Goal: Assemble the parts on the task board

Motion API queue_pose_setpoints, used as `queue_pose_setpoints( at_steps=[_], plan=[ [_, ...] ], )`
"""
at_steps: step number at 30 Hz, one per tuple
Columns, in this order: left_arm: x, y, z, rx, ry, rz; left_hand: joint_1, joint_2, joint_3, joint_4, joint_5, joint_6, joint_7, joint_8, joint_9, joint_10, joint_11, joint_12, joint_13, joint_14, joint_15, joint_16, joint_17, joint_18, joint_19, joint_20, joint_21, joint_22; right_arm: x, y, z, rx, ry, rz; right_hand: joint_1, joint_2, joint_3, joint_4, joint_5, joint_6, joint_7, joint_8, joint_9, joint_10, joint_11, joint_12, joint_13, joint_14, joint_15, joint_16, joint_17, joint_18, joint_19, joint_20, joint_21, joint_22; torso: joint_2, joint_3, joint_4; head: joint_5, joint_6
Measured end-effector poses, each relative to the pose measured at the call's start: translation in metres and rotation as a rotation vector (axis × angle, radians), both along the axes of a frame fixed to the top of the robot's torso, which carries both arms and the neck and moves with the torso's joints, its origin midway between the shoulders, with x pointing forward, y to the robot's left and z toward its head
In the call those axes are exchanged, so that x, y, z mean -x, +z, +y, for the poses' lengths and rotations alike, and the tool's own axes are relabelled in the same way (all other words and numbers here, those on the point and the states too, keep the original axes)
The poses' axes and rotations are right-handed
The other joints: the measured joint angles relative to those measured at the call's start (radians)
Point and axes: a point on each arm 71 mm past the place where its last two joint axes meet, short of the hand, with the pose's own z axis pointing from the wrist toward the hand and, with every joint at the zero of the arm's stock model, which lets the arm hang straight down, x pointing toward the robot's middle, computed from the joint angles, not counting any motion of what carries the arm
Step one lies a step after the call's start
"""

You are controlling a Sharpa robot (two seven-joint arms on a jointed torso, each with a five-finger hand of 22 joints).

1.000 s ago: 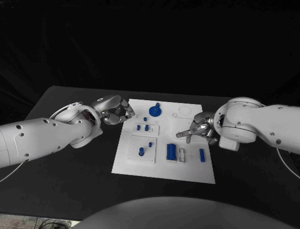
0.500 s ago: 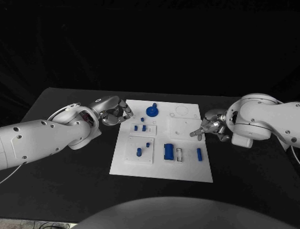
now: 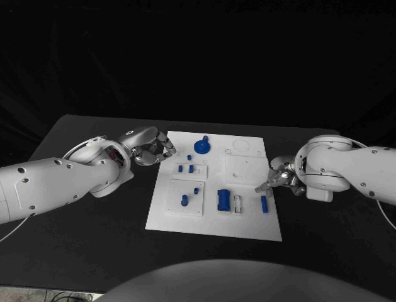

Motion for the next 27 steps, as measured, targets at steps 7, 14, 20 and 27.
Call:
queue_pose_setpoints(
  at_steps=[7,14,20,27],
  plan=[
    [0.0,0.0,0.001,-0.001,0.003,0.0,0.0,0.0,0.0,0.0,0.0,0.0,0.0,0.0,0.0,0.0,0.0,0.0,0.0,0.0,0.0,0.0,0.0,0.0,0.0,0.0,0.0,0.0,0.001,-0.007,-0.001,0.028,0.014,0.016,0.0,0.0,0.0,0.0,0.01,0.0,0.0,-0.004,-0.004,0.0,0.0,0.0,0.0,0.0,0.0,0.0,0.0,0.0,0.0,0.0,0.0,0.0,0.0,-0.0001,-0.0008,0.0,0.0],
    [0.0,0.0,-0.001,0.0,-0.001,0.0,0.0,0.0,0.0,0.0,0.0,0.0,0.0,0.0,0.0,0.0,0.0,0.0,0.0,0.0,0.0,0.0,0.0,0.0,0.0,0.0,0.0,0.0,0.002,-0.012,0.0,0.049,0.03,0.024,0.0,0.0,0.006,-0.006,0.018,0.0,0.0,-0.004,-0.006,0.0,0.0,0.0,0.0,0.0,0.0,0.0,0.0,0.0,0.0,0.0,-0.005,0.0,0.0,0.0003,-0.0011,-0.001,0.0],
    [0.0,0.0,-0.001,0.0,-0.001,0.0,0.0,0.0,0.0,0.0,0.0,0.0,0.0,0.0,0.0,0.0,0.0,0.0,0.0,0.0,0.0,0.0,0.0,0.0,0.0,0.0,0.0,0.0,0.005,-0.02,0.0,0.055,0.031,0.038,0.0,0.0,0.007,-0.007,0.018,0.001,0.0,-0.006,-0.006,0.0,0.0,0.0,0.0,0.0,0.0,0.0,0.0,0.0,-0.004,-0.004,-0.008,0.0,0.001,0.0005,-0.0011,0.002,0.0],
    [0.0,0.0,0.0,0.0,0.001,0.001,0.0,0.0,0.0,0.0,0.0,0.0,0.0,0.0,0.0,0.0,0.0,0.0,0.0,0.0,0.0,0.0,0.0,0.0,0.0,0.0,0.0,0.0,0.005,-0.022,0.0,0.051,0.023,0.038,0.0,0.0,0.019,-0.019,0.028,0.005,0.005,-0.017,-0.007,0.0,0.0,0.0,0.0,0.0,0.0,0.0,0.0,0.0,-0.004,-0.004,-0.02,0.0,0.001,0.0004,-0.0009,0.004,0.0]
  ],
)
